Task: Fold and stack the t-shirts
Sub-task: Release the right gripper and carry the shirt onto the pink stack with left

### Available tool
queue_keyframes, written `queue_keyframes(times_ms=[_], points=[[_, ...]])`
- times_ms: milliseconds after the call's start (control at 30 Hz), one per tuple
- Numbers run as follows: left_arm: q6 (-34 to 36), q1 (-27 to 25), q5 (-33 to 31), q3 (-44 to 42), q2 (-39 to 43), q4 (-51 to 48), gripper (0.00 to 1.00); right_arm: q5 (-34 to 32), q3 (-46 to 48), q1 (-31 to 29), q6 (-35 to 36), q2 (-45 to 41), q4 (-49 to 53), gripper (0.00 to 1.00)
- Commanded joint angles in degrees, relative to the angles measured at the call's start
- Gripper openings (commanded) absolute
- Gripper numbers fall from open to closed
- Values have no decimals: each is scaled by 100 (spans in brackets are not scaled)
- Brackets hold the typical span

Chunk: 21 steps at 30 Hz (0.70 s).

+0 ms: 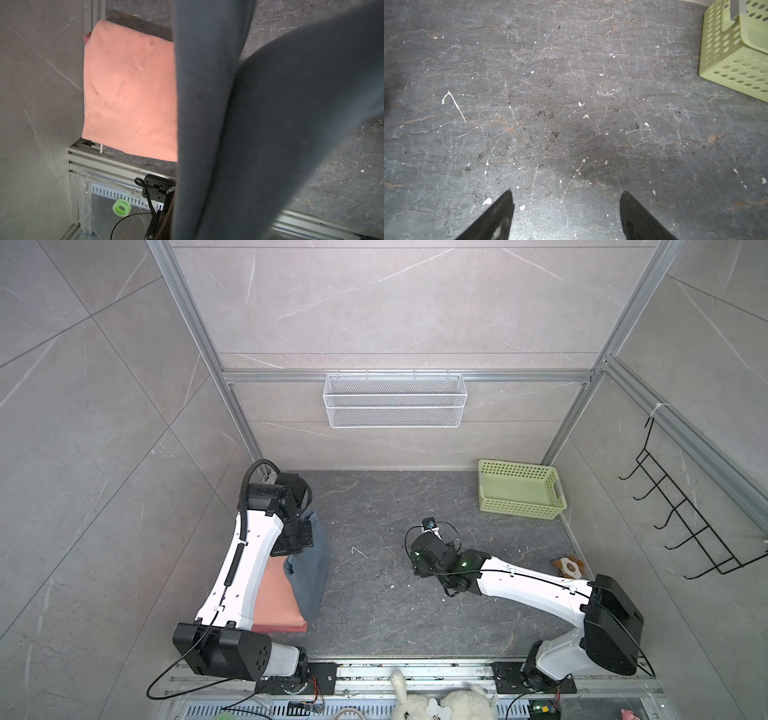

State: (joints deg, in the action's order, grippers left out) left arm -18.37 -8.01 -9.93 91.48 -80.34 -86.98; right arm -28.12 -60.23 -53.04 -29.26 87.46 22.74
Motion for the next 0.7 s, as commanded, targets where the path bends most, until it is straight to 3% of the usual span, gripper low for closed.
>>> queue_keyframes(times_ms=[0,367,667], points=[[125,135,-119,83,298,-402,0,36,4,38,-124,167,108,81],[107,388,-400,-635,492,-119,0,135,-192,126,41,362,99,81],[-112,489,-1453,-662,318,-136,0,229,-271,210,71,452,114,81]])
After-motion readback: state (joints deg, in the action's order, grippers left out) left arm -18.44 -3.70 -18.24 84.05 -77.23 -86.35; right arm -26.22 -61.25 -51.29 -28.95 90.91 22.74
